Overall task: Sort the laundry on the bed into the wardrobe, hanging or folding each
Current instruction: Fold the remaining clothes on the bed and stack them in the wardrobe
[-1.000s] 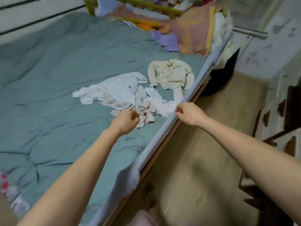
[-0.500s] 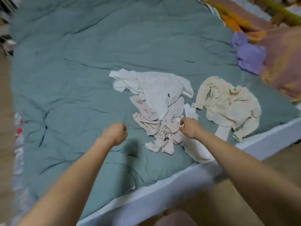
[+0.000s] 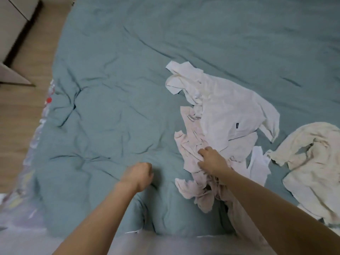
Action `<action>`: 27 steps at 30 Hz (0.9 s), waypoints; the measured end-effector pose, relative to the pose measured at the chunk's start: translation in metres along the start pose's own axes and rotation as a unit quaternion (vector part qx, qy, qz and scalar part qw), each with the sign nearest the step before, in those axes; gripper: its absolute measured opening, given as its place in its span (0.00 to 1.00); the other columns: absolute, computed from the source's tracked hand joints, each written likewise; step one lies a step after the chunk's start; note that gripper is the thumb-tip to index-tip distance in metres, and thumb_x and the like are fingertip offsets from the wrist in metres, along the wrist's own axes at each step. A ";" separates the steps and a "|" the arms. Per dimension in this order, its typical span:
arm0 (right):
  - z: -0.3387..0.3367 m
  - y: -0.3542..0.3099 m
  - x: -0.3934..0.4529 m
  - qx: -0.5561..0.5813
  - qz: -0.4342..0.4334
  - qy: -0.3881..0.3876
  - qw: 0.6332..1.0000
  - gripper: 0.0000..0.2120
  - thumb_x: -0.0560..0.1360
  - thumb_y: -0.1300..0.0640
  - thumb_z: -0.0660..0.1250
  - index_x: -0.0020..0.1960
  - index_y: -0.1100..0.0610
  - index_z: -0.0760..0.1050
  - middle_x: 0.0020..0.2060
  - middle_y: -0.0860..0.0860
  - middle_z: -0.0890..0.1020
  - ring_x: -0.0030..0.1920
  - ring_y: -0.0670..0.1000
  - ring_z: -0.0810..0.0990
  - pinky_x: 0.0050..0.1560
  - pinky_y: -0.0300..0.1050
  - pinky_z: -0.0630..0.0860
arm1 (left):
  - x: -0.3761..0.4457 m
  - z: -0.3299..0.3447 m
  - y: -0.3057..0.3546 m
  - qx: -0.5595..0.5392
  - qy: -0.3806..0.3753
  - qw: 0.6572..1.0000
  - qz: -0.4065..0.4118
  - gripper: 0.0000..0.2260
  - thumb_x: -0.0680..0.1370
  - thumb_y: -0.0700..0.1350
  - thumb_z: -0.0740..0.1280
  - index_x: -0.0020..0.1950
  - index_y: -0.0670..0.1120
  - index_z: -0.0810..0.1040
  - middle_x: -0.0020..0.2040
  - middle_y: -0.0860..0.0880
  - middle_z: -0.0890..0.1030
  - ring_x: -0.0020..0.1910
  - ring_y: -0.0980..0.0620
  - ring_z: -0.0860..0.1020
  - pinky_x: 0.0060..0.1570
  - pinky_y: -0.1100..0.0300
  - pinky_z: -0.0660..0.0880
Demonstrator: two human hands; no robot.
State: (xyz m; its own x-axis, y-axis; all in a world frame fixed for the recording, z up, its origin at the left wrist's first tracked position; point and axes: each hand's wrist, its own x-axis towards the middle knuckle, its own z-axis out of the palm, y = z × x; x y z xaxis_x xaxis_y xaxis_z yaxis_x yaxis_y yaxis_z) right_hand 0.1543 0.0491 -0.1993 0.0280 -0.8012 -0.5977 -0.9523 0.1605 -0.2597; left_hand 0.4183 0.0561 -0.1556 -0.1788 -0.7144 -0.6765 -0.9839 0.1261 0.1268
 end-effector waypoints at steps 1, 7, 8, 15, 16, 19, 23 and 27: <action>0.005 0.003 0.003 0.011 0.008 -0.013 1.000 0.18 0.75 0.59 0.63 0.64 0.58 0.70 0.59 0.57 0.72 0.59 0.58 0.73 0.54 0.47 0.71 | 0.000 0.001 -0.003 -0.005 -0.003 1.000 -0.003 0.14 0.80 0.51 0.59 0.59 0.46 0.76 0.60 0.43 0.79 0.60 0.43 0.76 0.56 0.54 0.73; 0.001 -0.010 -0.006 0.207 0.029 0.067 0.976 0.04 0.74 0.65 0.65 0.44 0.60 0.77 0.42 0.57 0.81 0.44 0.55 0.80 0.40 0.40 0.67 | -0.008 -0.018 -0.005 -0.028 -0.016 0.999 -0.001 0.14 0.80 0.53 0.60 0.59 0.47 0.77 0.59 0.46 0.79 0.59 0.46 0.76 0.56 0.56 0.74; -0.009 -0.021 -0.012 0.230 -0.002 0.079 0.970 0.03 0.74 0.64 0.65 0.44 0.58 0.77 0.42 0.54 0.81 0.44 0.52 0.78 0.41 0.39 0.67 | -0.010 -0.026 -0.002 -0.048 -0.016 0.999 0.003 0.14 0.80 0.52 0.60 0.59 0.47 0.77 0.59 0.46 0.80 0.59 0.46 0.77 0.56 0.57 0.74; -0.129 -0.074 -0.082 0.343 -0.165 0.152 0.912 0.06 0.74 0.66 0.65 0.41 0.57 0.74 0.33 0.49 0.75 0.34 0.44 0.71 0.39 0.40 0.67 | -0.055 -0.103 0.025 -0.315 0.078 0.945 0.044 0.19 0.76 0.48 0.71 0.65 0.45 0.75 0.54 0.49 0.79 0.54 0.49 0.79 0.55 0.61 0.73; -0.141 -0.077 -0.095 0.374 -0.169 0.148 0.900 0.06 0.74 0.68 0.65 0.42 0.58 0.74 0.33 0.49 0.74 0.32 0.41 0.70 0.37 0.36 0.66 | -0.066 -0.111 0.029 -0.339 0.074 0.936 0.065 0.23 0.74 0.49 0.72 0.67 0.46 0.73 0.56 0.50 0.77 0.55 0.51 0.77 0.57 0.60 0.72; -0.177 -0.090 -0.125 0.448 -0.168 0.155 0.864 0.05 0.75 0.67 0.65 0.43 0.58 0.75 0.37 0.50 0.75 0.37 0.44 0.70 0.40 0.37 0.67 | -0.093 -0.130 0.040 -0.362 0.058 0.920 0.141 0.36 0.69 0.53 0.76 0.74 0.51 0.65 0.65 0.55 0.72 0.65 0.56 0.70 0.65 0.59 0.69; -0.228 -0.117 -0.149 0.539 -0.182 0.170 0.805 0.09 0.78 0.64 0.63 0.42 0.53 0.73 0.35 0.49 0.75 0.36 0.46 0.72 0.38 0.40 0.70 | -0.112 -0.147 0.054 -0.403 0.084 0.885 0.217 0.26 0.70 0.51 0.76 0.66 0.54 0.72 0.61 0.62 0.75 0.59 0.68 0.72 0.60 0.69 0.69; -0.268 -0.138 -0.164 0.648 -0.170 0.207 0.713 0.09 0.79 0.66 0.60 0.41 0.58 0.71 0.32 0.51 0.74 0.28 0.42 0.74 0.28 0.34 0.70 | -0.116 -0.152 0.061 -0.418 0.174 0.859 0.237 0.12 0.71 0.47 0.76 0.51 0.47 0.80 0.45 0.58 0.81 0.43 0.67 0.76 0.47 0.71 0.71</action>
State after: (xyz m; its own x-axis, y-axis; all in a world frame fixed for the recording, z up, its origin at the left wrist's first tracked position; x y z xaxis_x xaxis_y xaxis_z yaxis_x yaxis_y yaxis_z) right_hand 0.1999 0.0037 0.1374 -0.1583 -0.9791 -0.1276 0.1752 0.0993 -0.9795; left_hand 0.3800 0.0418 0.0407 -0.4039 -0.8997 -0.1658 -0.4268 0.0250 0.9040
